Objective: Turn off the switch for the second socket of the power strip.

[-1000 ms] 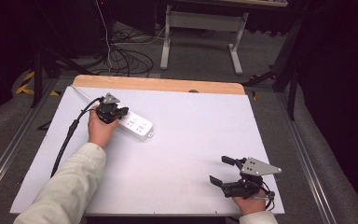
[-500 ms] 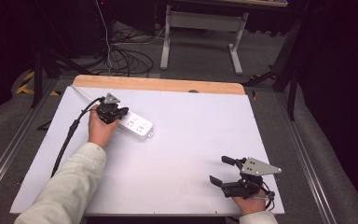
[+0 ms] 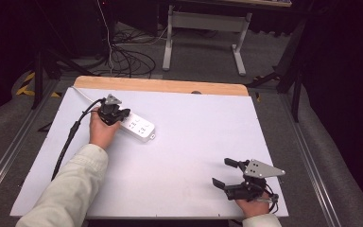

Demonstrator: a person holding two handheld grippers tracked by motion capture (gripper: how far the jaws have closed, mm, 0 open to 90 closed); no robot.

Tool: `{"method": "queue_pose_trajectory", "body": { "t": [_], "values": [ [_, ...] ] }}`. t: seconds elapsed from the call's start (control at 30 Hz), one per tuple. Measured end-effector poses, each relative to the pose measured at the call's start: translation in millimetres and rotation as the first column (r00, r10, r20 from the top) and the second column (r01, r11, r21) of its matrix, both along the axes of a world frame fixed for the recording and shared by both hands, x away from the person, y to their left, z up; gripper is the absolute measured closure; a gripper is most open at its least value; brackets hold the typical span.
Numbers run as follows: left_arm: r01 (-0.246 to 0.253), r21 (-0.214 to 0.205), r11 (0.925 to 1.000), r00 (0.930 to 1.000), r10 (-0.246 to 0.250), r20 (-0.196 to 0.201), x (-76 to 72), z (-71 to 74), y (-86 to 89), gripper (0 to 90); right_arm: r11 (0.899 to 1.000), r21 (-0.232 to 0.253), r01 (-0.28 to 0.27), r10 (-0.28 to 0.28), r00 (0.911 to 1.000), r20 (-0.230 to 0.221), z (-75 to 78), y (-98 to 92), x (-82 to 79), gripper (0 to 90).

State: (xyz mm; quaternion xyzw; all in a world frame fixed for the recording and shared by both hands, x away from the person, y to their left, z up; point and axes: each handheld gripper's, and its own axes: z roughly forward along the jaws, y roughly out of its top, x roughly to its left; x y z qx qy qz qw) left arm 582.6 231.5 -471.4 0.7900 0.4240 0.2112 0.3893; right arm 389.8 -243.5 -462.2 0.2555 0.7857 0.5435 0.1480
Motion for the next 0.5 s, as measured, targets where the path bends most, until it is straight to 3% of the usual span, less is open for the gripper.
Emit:
{"method": "queue_pose_trajectory", "body": {
  "t": [0.2, 0.4, 0.5],
  "values": [
    [-0.004, -0.019, 0.9998, 0.9999, 0.004, -0.012, 0.8, 0.0, 1.5, 90.0, 1.0, 0.0, -0.002, 0.002, 1.0, -0.001, -0.3, 0.1, 0.3, 15.2],
    [-0.004, 0.005, 1.0, 1.0, 0.004, -0.007, 0.0, 0.4, -0.7, 90.0, 1.0, 0.0, -0.001, 0.001, 1.0, -0.003, -0.4, 0.2, 0.4, 15.2],
    [-0.005, -0.006, 1.0, 0.9999, 0.005, -0.014, 0.2, 0.0, -0.2, 90.0, 1.0, 0.0, -0.001, 0.001, 1.0, -0.005, -0.5, 0.2, 0.6, 15.2]
  ]
}}
